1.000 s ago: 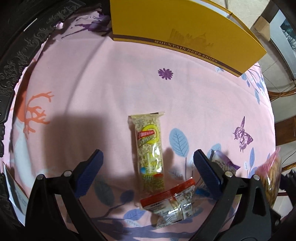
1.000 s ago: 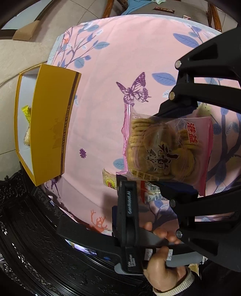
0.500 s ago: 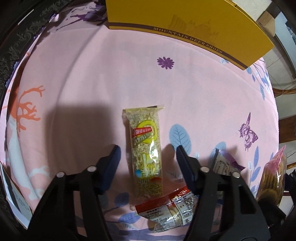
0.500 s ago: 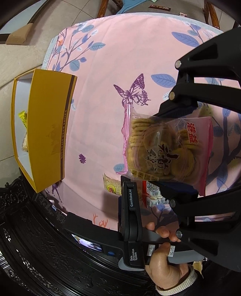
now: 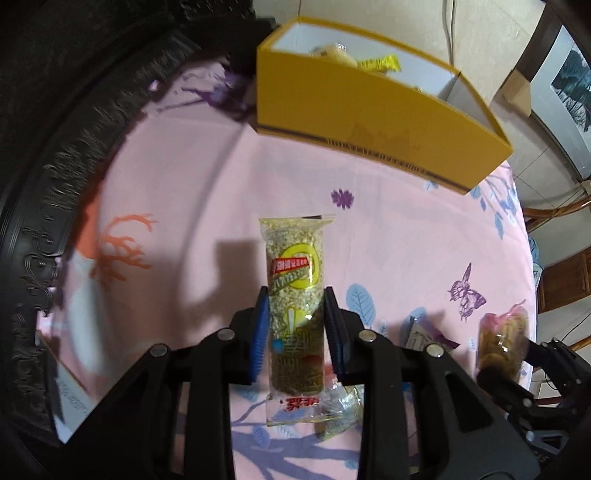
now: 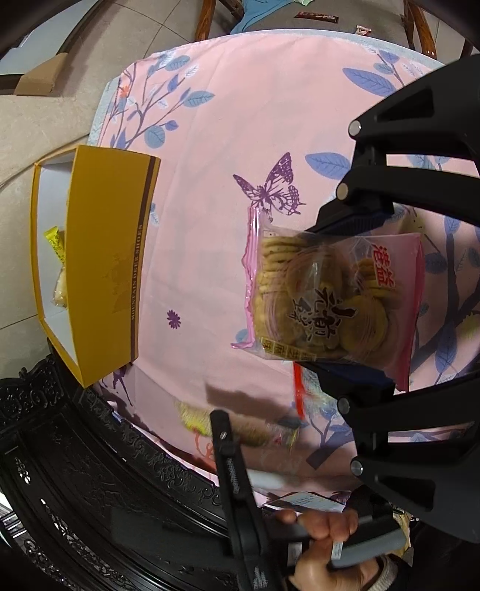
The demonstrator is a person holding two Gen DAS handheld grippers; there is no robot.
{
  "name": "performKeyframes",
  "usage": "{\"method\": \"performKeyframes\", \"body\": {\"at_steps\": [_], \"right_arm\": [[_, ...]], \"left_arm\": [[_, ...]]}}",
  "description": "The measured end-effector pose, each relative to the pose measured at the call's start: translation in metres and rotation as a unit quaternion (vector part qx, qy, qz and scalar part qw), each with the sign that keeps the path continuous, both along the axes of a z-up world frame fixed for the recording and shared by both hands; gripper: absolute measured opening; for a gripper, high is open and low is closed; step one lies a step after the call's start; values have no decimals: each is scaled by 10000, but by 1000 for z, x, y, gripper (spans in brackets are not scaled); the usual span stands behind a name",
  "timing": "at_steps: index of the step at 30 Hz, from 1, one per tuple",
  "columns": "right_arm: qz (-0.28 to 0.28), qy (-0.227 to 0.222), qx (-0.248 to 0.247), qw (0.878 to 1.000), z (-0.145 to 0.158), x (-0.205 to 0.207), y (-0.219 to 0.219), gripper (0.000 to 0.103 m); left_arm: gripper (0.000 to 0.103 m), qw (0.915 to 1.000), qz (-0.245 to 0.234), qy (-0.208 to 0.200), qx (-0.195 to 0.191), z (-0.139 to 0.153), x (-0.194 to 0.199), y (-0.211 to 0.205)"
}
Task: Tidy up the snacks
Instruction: 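Grasp the yellow sesame stick bar with the left tool while the right tool holds the biscuit packet, then carry the sesame bar and biscuit packet into the yellow box, open both tools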
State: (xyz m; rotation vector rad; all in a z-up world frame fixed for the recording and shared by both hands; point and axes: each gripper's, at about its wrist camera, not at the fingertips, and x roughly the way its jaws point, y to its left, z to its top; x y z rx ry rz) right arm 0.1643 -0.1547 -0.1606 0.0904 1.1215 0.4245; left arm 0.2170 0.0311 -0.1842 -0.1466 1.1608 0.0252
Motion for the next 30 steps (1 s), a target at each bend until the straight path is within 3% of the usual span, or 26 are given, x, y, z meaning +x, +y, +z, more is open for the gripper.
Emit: {"method": "performKeyframes", "body": {"at_steps": [14, 20, 26, 30], "right_arm": [[-66, -743, 290, 9968, 66, 29, 0, 58], [-200, -1291, 351, 9908, 108, 73, -7, 58], [-476, -1923, 349, 9796, 151, 136, -25, 58], [-559, -2113, 281, 9754, 163, 180, -32, 58]], "left_arm": [[28, 9978, -89, -651, -126, 67, 1, -6], [28, 9925, -327, -1101, -425, 109, 42, -19], [28, 9805, -644, -1829, -332, 169, 105, -39], [28, 9760, -736, -2046, -154, 184, 142, -48]]}}
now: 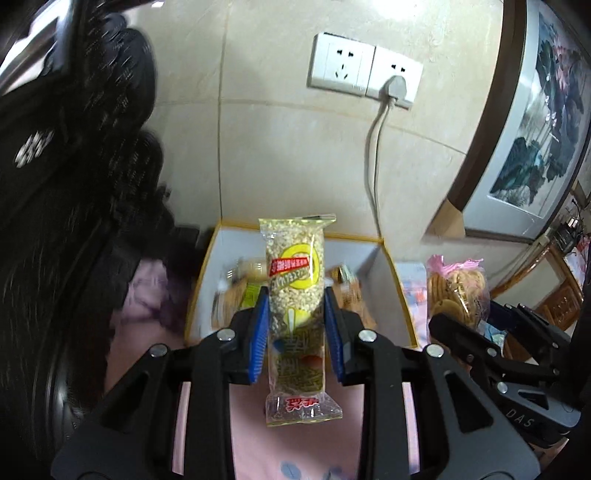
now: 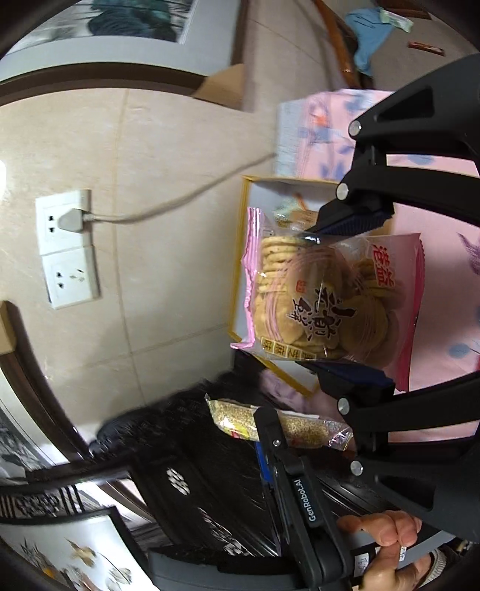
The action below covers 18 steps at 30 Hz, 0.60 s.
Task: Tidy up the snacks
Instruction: 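Carry the sesame bar and biscuit packet into the yellow box, open both tools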
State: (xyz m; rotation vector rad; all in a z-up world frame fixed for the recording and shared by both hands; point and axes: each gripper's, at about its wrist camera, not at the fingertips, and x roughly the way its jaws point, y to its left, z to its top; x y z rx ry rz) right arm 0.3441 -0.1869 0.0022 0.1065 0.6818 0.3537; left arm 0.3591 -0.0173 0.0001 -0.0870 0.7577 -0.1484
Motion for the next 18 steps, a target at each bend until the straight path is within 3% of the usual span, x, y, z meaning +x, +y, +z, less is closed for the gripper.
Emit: {"method": "performKeyframes", "body": {"at_steps": [7, 8, 10, 13, 18], "right_arm": [[-138, -206, -90, 9997, -2, 67, -3, 59], [-136, -224, -61, 9996, -2, 70, -1, 60], [-314, -387, -96, 9987, 3, 73, -3, 76], [-494, -802, -28, 9955, 15, 55, -11, 96], [-412, -797, 19, 9960, 17, 27, -18, 96]], "left_arm": [[32, 9995, 5, -221, 208, 5, 70, -11], [59, 9994, 30, -252, 222, 6, 76, -10], [96, 9972, 443, -449, 403, 14, 79, -6], [99, 9945, 505, -874, 276, 29, 62, 3], [101, 9957, 492, -781, 111, 33, 32, 11]]}}
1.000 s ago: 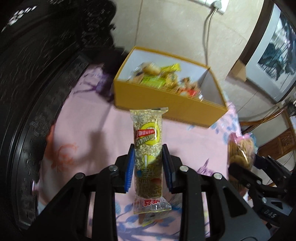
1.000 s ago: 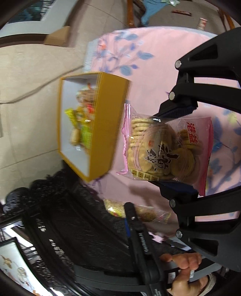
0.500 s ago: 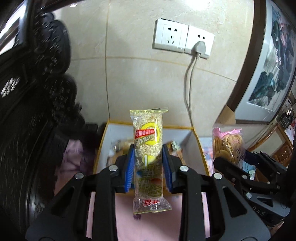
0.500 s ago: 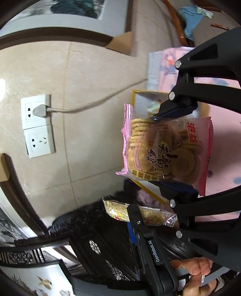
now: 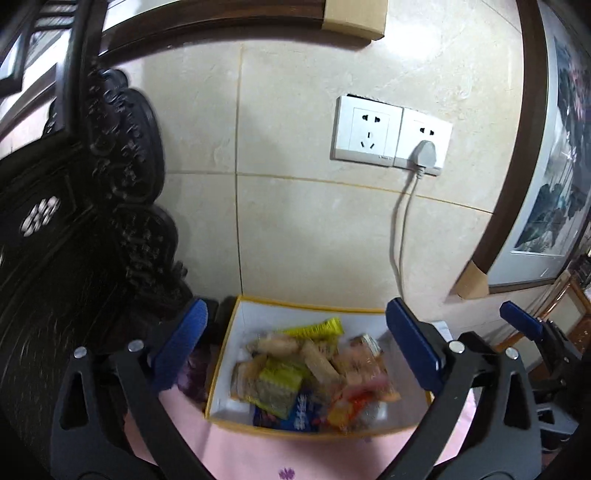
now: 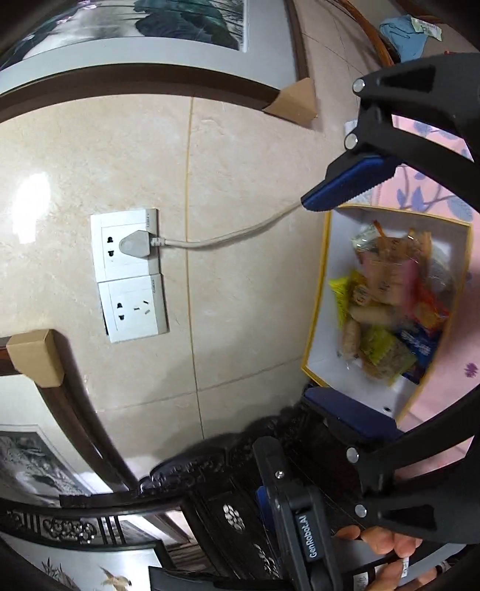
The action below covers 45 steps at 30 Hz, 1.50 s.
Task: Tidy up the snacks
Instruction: 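Carry the sesame bar and biscuit packet into the yellow box, open both tools, then move both open tools back over the remaining snacks, then grasp the clear purple-topped packet with the right tool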
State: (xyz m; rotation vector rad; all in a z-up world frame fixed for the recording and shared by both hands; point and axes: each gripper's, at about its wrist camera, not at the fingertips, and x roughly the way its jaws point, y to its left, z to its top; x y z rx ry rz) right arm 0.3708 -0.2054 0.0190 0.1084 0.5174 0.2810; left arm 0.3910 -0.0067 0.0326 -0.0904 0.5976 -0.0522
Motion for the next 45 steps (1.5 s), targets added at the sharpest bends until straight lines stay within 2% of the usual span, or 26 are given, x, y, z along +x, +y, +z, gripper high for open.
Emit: {"method": "performKeyframes", "body": {"at_steps": [3, 10, 13, 15, 19, 21, 25, 27, 29, 31, 36, 44, 45], "right_arm": [[133, 115, -59, 9998, -9, -23, 0, 97], [340, 817, -311, 9956, -63, -91, -2, 100], [383, 1347, -389, 9894, -100, -126, -4, 100], [274, 1798, -295, 9829, -125, -146, -6, 100], [-142, 2763, 209, 9607, -169, -174, -6, 100], [-417, 3339, 498, 9404, -192, -183, -3, 100], [-1082, 4022, 931, 9044, -221, -190, 6, 100], [-1395, 4223, 1051, 8894, -232, -190, 11, 100], [-1552, 4299, 1151, 8820, -238, -189, 21, 100], [-1789, 4368, 1036, 8755, -245, -189, 34, 98], [-2138, 4364, 949, 8688, -256, -188, 46, 93], [-2289, 4172, 491, 8781, -262, -184, 73, 85], [-2286, 4131, 410, 8806, -262, -183, 76, 81]], "left_arm": [[101, 10000, 54, 40, -20, -5, -26, 2], [101, 9976, 41, 533, 440, -49, -89, 4], [101, 9953, 52, 835, 493, -78, -121, 10], [101, 9938, 88, 1036, 389, -95, -140, 16], [101, 9878, 289, 1518, 175, -133, -181, 34], [101, 9837, 420, 1746, -11, -146, -201, 46], [101, 9811, 661, 1792, -297, -151, -226, 66], [101, 9795, 746, 1806, -480, -152, -236, 75], [101, 9774, 809, 1861, -587, -154, -242, 82], [101, 9750, 833, 1954, -657, -158, -247, 89], [101, 9700, 761, 2183, -753, -167, -255, 101], [101, 9687, 636, 2244, -852, -170, -263, 111], [101, 9687, 622, 2241, -863, -170, -264, 112]]}}
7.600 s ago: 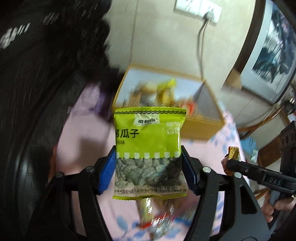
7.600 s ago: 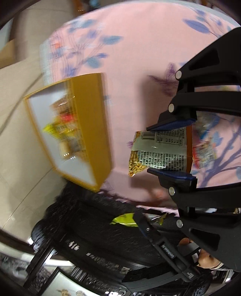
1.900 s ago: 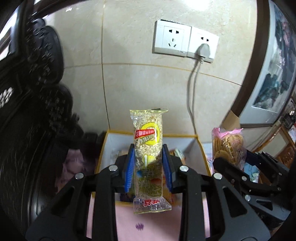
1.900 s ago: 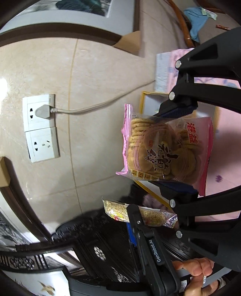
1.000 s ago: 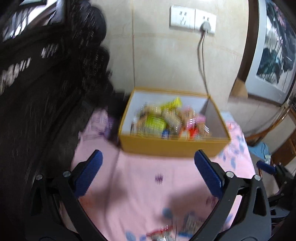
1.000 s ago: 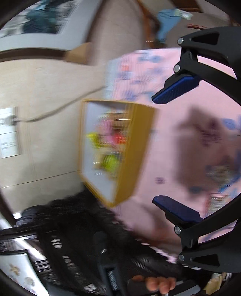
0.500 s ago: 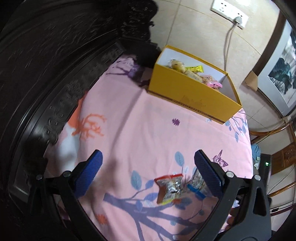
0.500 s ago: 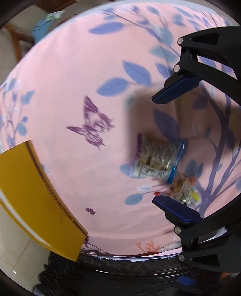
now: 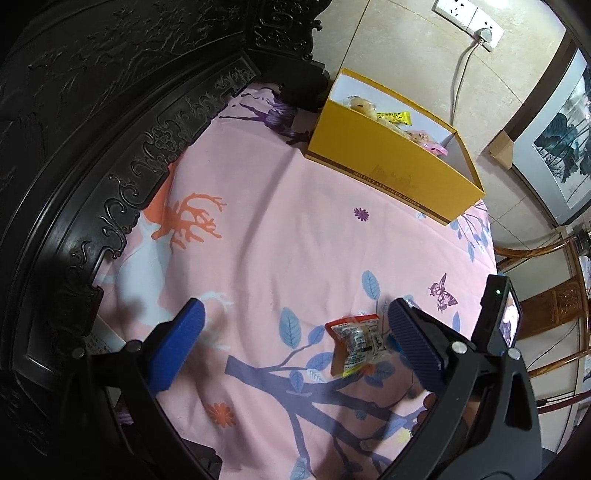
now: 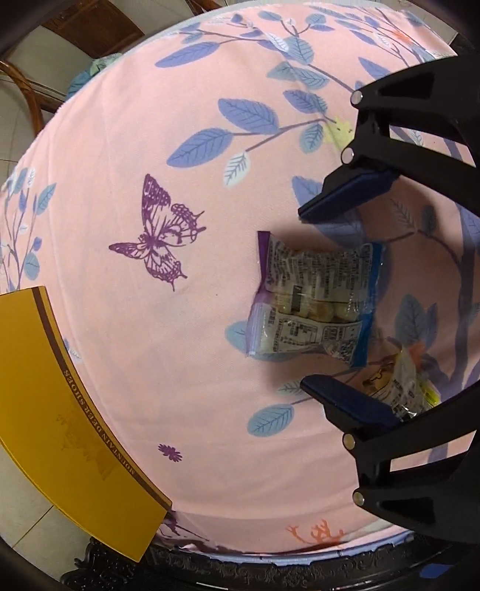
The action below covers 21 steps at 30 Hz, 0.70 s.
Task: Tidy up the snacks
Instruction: 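Grasp the clear purple-topped packet with the right tool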
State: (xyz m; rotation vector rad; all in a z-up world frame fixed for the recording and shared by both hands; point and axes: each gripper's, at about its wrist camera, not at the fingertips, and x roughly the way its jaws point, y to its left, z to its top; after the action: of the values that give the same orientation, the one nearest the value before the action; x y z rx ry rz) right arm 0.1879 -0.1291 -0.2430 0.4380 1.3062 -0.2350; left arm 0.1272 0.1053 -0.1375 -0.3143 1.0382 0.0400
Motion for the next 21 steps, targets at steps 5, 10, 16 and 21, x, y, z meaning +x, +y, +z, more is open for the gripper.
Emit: {"method": "performKeyframes", "body": {"at_steps": [5, 10, 16, 21], "right_arm": [[301, 13, -414, 9987, -4, 1, 15, 74], [526, -25, -761, 9957, -3, -6, 26, 56], [1124, -206, -852, 9898, 1, -15, 36, 46], [1194, -284, -686, 9901, 8, -26, 14, 46]], "left_arm": [[101, 10000, 55, 36, -57, -2, 1, 4], [101, 9998, 184, 30, -123, -3, -2, 5], [101, 9996, 230, 81, -156, -5, -6, 1], [101, 9994, 139, 276, -156, -18, -7, -16]]}}
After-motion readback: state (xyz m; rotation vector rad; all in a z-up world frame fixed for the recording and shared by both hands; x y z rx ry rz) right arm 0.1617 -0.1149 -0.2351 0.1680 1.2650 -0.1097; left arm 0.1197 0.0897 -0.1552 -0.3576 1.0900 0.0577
